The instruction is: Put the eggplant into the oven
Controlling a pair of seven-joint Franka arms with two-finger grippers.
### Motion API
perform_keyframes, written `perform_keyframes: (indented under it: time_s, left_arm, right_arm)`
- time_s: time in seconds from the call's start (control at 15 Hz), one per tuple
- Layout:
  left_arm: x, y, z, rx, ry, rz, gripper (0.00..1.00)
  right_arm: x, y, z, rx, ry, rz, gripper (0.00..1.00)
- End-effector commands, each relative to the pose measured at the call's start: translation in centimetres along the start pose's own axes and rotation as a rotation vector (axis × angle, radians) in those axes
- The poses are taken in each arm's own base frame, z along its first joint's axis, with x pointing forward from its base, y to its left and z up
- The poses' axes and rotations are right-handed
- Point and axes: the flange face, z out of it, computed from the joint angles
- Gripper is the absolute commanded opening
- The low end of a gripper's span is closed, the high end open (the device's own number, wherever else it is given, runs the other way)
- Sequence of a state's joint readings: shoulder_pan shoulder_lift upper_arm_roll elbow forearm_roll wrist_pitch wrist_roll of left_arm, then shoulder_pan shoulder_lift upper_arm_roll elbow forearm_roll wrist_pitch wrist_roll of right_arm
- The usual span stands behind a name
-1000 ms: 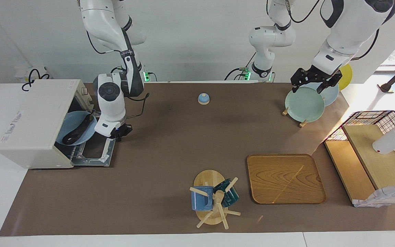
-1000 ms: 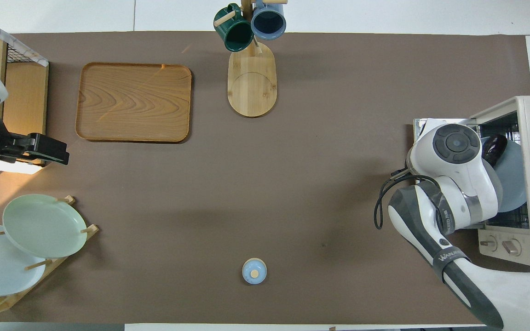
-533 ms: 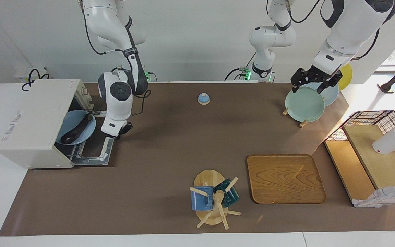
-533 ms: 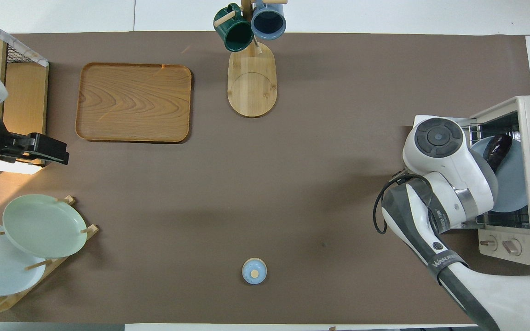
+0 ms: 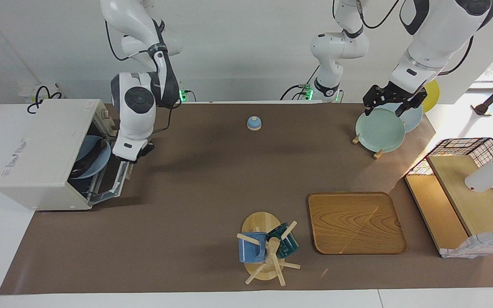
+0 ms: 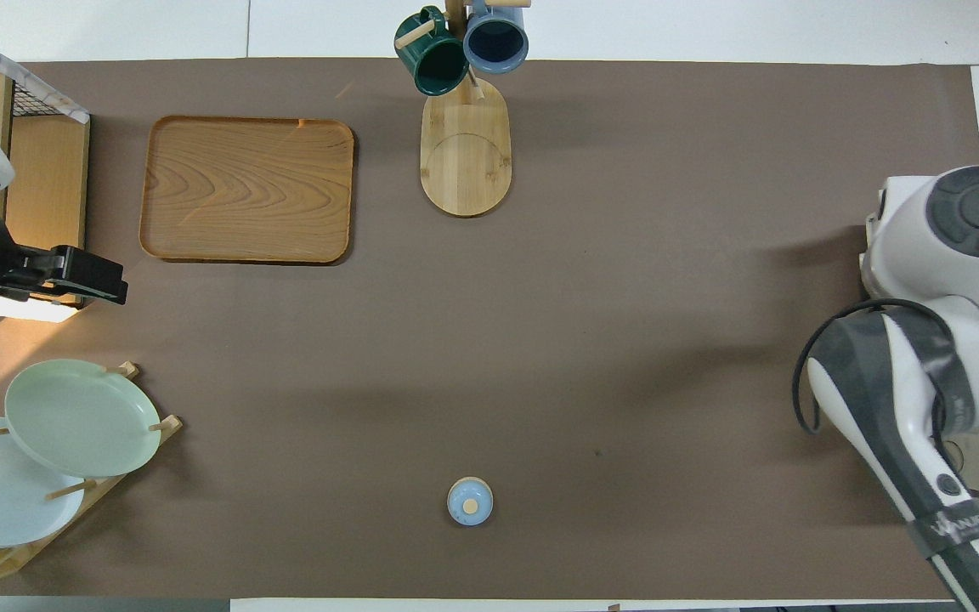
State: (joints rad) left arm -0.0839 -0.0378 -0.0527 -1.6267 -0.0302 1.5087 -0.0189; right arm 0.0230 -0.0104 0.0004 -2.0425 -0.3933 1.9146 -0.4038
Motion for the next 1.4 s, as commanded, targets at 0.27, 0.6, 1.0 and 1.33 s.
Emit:
perform_keyframes:
  time_s: [0.27, 0.6, 1.0, 1.33]
  left_arm:
    - [-0.1, -0.4, -0.2, -0.003, -0.007, -0.001, 1.0]
    - [-0.1, -0.4, -0.1, -0.003, -0.009, -0.001, 1.0]
    - [-0.1, -0.3, -0.1, -0.002, -0.009, 0.001, 1.0]
    - [-0.1, -0.4, -0.1, -0.003, -0.009, -0.001, 1.0]
  right_arm:
    - [-4.9, 5.4, 3.8, 0.063, -0.054, 0.004, 0.0]
    - [-4.8, 6.3, -2.9, 0.238, 0.058, 0.112, 0.43]
    - [-5.4, 6.0, -12.8, 0.322, 0.163, 0.275, 1.0]
    - [-4.6, 5.5, -12.5, 0.34, 0.128, 0.361, 1.0]
